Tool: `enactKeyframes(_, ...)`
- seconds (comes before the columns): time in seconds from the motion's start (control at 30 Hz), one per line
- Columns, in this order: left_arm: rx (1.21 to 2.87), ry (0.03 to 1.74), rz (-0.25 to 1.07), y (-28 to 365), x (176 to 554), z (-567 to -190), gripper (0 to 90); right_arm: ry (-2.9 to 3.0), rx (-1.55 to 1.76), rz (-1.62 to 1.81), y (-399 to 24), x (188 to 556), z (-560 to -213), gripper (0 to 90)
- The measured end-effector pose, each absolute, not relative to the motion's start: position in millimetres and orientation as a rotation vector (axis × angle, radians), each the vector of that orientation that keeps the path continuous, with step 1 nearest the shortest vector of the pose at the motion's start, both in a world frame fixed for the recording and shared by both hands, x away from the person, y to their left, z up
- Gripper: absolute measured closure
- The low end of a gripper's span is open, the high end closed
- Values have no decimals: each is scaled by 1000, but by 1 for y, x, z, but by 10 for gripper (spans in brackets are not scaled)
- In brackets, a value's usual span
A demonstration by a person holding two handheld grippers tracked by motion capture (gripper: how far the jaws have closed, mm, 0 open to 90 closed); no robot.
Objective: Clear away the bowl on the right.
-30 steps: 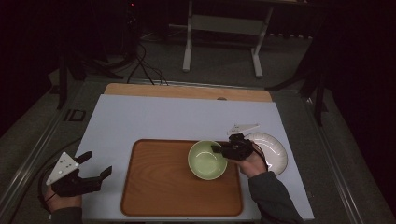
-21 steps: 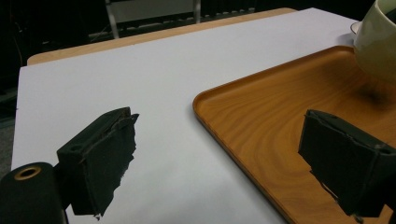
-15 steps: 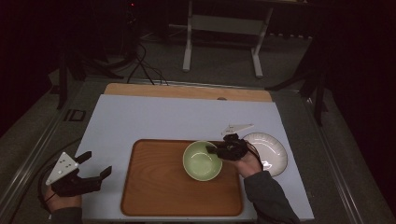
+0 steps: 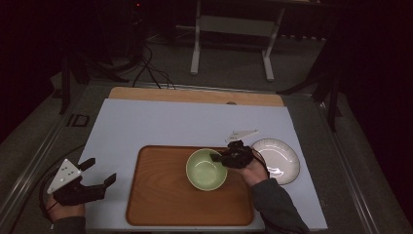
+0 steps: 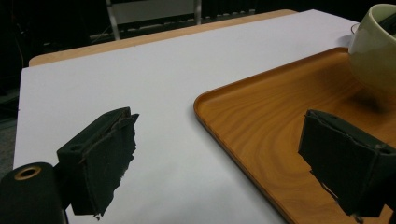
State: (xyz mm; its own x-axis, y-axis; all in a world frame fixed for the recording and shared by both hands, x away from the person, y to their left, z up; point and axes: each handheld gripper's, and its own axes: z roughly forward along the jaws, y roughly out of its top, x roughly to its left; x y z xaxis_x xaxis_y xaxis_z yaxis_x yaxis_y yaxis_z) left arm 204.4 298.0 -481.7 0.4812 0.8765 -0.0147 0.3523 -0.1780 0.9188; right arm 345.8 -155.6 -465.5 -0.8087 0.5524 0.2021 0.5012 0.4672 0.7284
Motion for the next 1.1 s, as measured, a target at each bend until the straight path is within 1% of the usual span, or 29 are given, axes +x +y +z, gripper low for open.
enactKeyframes(1.1,1746,1049,679,298,204,-481,104,2695,917,1297,-133,338,-481,813)
